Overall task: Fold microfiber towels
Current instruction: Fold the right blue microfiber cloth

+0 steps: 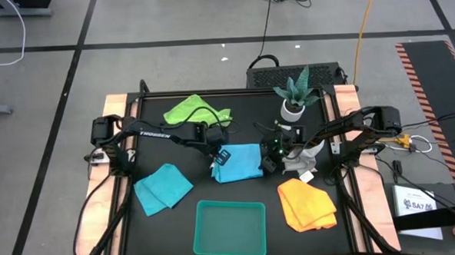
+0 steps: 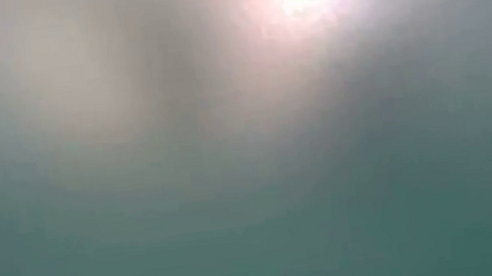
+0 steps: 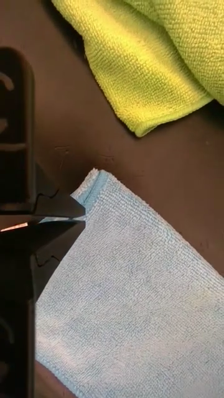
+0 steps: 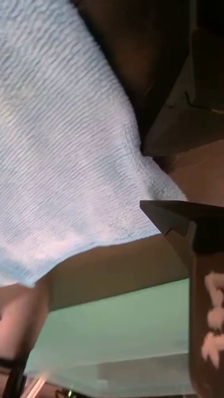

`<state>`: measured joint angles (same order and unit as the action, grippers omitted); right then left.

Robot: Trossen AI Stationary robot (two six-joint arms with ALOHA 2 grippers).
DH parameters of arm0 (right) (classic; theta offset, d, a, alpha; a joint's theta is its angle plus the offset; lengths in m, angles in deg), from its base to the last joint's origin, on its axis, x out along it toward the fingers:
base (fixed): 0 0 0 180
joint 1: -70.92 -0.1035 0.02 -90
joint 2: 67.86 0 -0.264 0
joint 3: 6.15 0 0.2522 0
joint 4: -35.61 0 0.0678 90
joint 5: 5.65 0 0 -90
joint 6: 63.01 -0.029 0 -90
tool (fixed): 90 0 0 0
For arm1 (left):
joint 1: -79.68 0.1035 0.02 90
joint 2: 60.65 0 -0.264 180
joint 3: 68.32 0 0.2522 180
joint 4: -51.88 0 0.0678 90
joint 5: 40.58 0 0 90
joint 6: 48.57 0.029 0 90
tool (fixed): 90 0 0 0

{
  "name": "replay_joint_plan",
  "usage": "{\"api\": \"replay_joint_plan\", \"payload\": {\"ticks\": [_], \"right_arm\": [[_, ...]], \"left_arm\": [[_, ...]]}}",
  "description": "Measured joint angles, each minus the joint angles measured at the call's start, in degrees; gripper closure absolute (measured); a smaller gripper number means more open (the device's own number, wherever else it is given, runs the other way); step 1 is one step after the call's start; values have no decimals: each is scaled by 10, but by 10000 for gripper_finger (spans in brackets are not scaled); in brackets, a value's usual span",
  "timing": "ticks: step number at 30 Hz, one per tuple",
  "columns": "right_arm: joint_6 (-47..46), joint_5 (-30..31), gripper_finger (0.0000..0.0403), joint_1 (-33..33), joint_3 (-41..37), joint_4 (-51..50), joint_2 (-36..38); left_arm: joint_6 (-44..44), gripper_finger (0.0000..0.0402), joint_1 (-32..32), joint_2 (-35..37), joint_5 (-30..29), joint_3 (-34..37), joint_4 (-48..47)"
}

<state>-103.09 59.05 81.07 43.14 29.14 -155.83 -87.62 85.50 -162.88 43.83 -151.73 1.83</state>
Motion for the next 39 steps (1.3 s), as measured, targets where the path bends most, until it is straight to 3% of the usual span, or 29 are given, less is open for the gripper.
{"api": "replay_joint_plan", "payload": {"ticks": [7,12,21,23,28,33,39], "right_arm": [[-12,-1,284,0,0,17,0],[-10,-2,284,0,0,17,0],[-6,-3,284,0,0,16,0],[-4,-3,284,0,0,15,0],[2,-3,284,0,0,15,0],[13,-4,284,0,0,15,0],[29,-4,284,0,0,15,0]], "left_arm": [[-1,380,0,0,1,0,0],[4,380,-8,0,37,0,0],[215,380,-75,0,-28,0,0],[150,380,-79,1,-2,0,-6],[-80,380,-58,1,126,0,-13],[-123,380,-61,1,166,0,-6],[-147,380,-79,1,171,0,-22]]}}
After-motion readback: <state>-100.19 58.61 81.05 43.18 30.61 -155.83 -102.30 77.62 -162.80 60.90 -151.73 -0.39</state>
